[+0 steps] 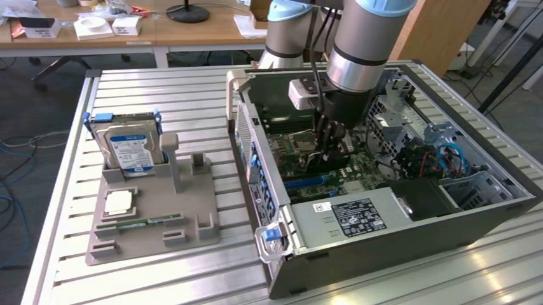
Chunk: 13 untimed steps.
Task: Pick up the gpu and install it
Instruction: 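Insert the gpu into the slot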
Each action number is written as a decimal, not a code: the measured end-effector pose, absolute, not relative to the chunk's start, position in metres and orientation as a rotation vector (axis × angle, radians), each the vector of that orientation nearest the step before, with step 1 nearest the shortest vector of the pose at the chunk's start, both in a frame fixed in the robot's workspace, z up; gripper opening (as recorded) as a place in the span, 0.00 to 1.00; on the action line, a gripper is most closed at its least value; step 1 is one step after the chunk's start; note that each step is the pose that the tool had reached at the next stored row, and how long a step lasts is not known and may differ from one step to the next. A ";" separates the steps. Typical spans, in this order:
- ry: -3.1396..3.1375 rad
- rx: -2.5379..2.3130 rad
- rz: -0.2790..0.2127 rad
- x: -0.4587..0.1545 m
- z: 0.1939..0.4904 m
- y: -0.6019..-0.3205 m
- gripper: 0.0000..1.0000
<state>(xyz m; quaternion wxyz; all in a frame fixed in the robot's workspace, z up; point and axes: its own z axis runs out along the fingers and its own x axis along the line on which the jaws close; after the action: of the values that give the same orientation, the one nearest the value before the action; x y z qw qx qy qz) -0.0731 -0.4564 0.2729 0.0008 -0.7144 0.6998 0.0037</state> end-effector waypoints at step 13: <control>2.197 -2.243 0.012 -0.073 0.268 -0.457 0.26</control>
<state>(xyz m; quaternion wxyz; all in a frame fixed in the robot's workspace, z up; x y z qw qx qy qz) -0.0735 -0.4574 0.2676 0.0008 -0.7144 0.6997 0.0037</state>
